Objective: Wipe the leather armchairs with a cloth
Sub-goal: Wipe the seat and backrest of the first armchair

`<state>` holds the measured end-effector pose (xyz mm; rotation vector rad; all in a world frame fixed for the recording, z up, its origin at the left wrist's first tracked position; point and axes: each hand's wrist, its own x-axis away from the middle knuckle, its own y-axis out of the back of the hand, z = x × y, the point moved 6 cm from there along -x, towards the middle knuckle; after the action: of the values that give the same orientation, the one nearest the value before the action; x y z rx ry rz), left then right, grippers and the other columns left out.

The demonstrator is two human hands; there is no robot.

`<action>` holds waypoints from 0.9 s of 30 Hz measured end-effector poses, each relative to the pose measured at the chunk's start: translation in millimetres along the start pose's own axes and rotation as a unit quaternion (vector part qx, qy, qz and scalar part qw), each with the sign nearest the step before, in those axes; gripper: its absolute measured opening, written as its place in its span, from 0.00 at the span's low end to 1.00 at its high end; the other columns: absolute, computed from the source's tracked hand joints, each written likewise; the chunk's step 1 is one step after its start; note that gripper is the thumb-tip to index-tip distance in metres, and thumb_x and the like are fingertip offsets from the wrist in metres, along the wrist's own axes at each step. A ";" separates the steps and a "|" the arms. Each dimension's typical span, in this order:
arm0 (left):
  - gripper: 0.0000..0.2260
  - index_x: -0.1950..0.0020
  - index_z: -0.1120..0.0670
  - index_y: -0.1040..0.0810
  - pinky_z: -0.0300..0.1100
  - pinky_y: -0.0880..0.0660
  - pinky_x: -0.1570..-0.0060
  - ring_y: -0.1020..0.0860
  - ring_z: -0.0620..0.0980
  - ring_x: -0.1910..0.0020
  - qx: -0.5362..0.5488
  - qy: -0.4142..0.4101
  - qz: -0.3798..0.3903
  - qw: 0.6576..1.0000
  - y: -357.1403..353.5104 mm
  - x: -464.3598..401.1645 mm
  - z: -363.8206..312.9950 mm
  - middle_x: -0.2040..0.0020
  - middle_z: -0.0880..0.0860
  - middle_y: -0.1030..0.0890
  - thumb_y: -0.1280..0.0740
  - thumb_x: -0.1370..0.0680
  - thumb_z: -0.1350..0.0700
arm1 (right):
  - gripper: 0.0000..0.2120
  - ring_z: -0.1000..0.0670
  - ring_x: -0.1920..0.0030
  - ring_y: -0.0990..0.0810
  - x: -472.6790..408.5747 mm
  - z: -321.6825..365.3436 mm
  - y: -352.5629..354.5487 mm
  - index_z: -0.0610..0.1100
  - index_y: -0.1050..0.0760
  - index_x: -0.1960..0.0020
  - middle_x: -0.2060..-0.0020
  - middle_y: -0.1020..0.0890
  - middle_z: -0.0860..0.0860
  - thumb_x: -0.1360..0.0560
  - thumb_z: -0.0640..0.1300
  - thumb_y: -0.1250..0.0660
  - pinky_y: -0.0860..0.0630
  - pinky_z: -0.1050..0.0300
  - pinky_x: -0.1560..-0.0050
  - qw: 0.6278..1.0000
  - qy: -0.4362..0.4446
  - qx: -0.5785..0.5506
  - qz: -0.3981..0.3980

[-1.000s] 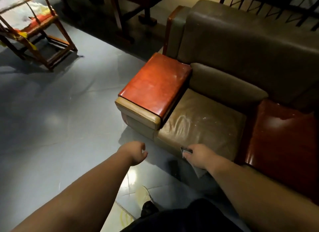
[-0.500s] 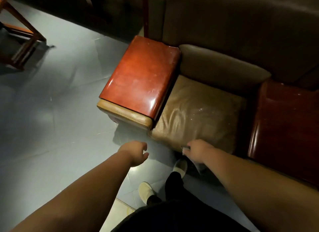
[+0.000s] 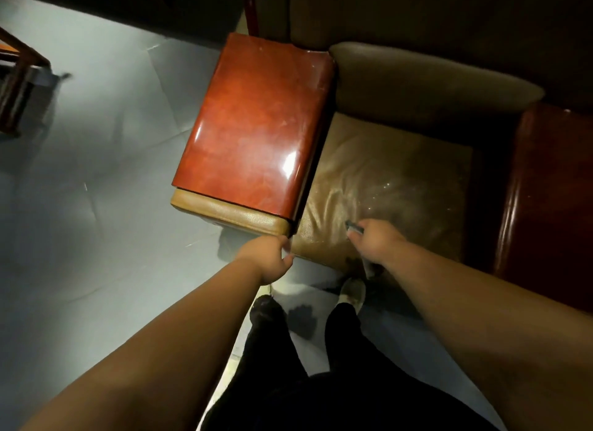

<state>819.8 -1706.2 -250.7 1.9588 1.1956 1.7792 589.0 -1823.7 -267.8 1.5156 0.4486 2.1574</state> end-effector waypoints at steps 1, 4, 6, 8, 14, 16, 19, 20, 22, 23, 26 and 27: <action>0.16 0.32 0.46 0.23 0.49 0.22 0.42 0.20 0.55 0.40 -0.006 -0.004 -0.001 1.000 3.6 -6.2 6.2 0.38 0.51 0.18 0.37 0.17 0.43 | 0.17 0.45 0.50 0.20 -4.0 -0.2 -5.4 0.47 0.23 0.41 0.51 0.19 0.46 0.16 0.58 0.40 0.20 0.47 0.48 1.000 -0.007 -0.004 -0.004; 0.16 0.32 0.48 0.23 0.49 0.22 0.44 0.20 0.56 0.41 -0.017 -0.010 0.002 1.000 16.9 -32.1 28.3 0.38 0.51 0.18 0.37 0.17 0.45 | 0.14 0.48 0.54 0.21 -17.2 -5.8 -25.4 0.51 0.25 0.47 0.52 0.20 0.47 0.17 0.61 0.40 0.25 0.52 0.57 0.999 -0.042 -0.032 -0.011; 0.18 0.31 0.50 0.24 0.51 0.21 0.44 0.20 0.57 0.42 -0.027 -0.015 -0.007 1.000 33.0 -56.0 42.5 0.39 0.52 0.17 0.37 0.18 0.45 | 0.15 0.49 0.53 0.22 -28.0 -6.5 -35.6 0.52 0.25 0.44 0.50 0.20 0.49 0.17 0.62 0.41 0.25 0.51 0.55 0.996 -0.060 -0.056 -0.017; 0.19 0.30 0.51 0.24 0.52 0.22 0.41 0.21 0.58 0.40 -0.048 -0.039 -0.032 0.998 52.1 -83.1 51.2 0.38 0.54 0.19 0.36 0.19 0.45 | 0.18 0.48 0.51 0.23 -42.0 -2.9 -39.2 0.52 0.24 0.38 0.49 0.21 0.49 0.16 0.63 0.43 0.25 0.50 0.51 0.995 -0.069 -0.067 -0.030; 0.21 0.28 0.50 0.26 0.55 0.33 0.32 0.27 0.59 0.33 -0.135 -0.119 -0.155 0.971 71.0 -155.0 54.5 0.33 0.55 0.25 0.37 0.19 0.43 | 0.23 0.40 0.45 0.21 -88.5 4.7 -50.8 0.49 0.25 0.30 0.39 0.27 0.43 0.15 0.62 0.46 0.22 0.47 0.46 0.977 -0.127 0.011 -0.174; 0.24 0.26 0.51 0.28 0.57 0.35 0.29 0.30 0.60 0.29 -0.148 -0.151 -0.175 0.962 59.3 -173.9 53.4 0.28 0.56 0.28 0.36 0.20 0.43 | 0.22 0.40 0.47 0.22 -105.4 7.5 -61.8 0.46 0.23 0.34 0.41 0.28 0.43 0.15 0.60 0.44 0.22 0.49 0.50 0.965 -0.105 0.040 -0.237; 0.29 0.21 0.49 0.32 0.60 0.37 0.27 0.35 0.62 0.23 -0.158 -0.179 -0.204 0.949 36.0 -197.1 58.7 0.20 0.58 0.35 0.36 0.21 0.42 | 0.18 0.40 0.44 0.25 -137.9 13.3 -90.6 0.43 0.20 0.38 0.43 0.25 0.42 0.16 0.56 0.37 0.25 0.47 0.48 0.961 -0.033 0.104 -0.252; 0.30 0.20 0.49 0.34 0.60 0.38 0.27 0.37 0.63 0.22 -0.156 -0.183 -0.219 0.945 28.7 -202.7 61.4 0.19 0.58 0.37 0.36 0.21 0.41 | 0.17 0.40 0.44 0.24 -149.4 14.2 -104.0 0.43 0.20 0.38 0.44 0.24 0.42 0.18 0.55 0.34 0.25 0.46 0.48 0.960 -0.004 0.132 -0.245; 0.30 0.19 0.48 0.34 0.59 0.40 0.26 0.38 0.62 0.21 -0.156 -0.188 -0.257 0.935 15.8 -210.0 66.3 0.17 0.58 0.39 0.38 0.20 0.41 | 0.18 0.40 0.46 0.23 -165.4 14.2 -135.7 0.43 0.19 0.39 0.45 0.22 0.42 0.21 0.55 0.29 0.23 0.47 0.48 0.958 0.048 0.173 -0.225; 0.30 0.19 0.48 0.34 0.59 0.41 0.26 0.39 0.62 0.20 -0.160 -0.190 -0.279 0.928 11.9 -211.5 67.9 0.16 0.58 0.39 0.38 0.20 0.41 | 0.20 0.41 0.46 0.22 -170.7 12.4 -152.3 0.43 0.19 0.38 0.44 0.22 0.43 0.22 0.57 0.29 0.24 0.47 0.47 0.959 0.058 0.179 -0.210; 0.30 0.18 0.48 0.33 0.59 0.41 0.25 0.38 0.62 0.20 -0.166 -0.200 -0.319 0.911 4.1 -214.0 70.8 0.16 0.58 0.39 0.38 0.20 0.42 | 0.19 0.42 0.41 0.25 -174.7 1.6 -180.9 0.47 0.19 0.39 0.39 0.23 0.45 0.21 0.59 0.34 0.29 0.44 0.40 0.960 0.031 0.142 -0.240; 0.30 0.18 0.48 0.33 0.59 0.41 0.25 0.38 0.62 0.20 -0.167 -0.203 -0.325 0.909 2.0 -215.2 71.4 0.16 0.58 0.39 0.38 0.20 0.42 | 0.17 0.42 0.39 0.26 -174.9 -1.4 -181.8 0.48 0.18 0.42 0.39 0.24 0.46 0.21 0.57 0.36 0.31 0.42 0.37 0.954 0.019 0.131 -0.268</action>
<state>901.8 -1832.2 -420.5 1.4018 1.1208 1.0790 670.8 -1766.1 -499.4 1.2866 1.0615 1.7448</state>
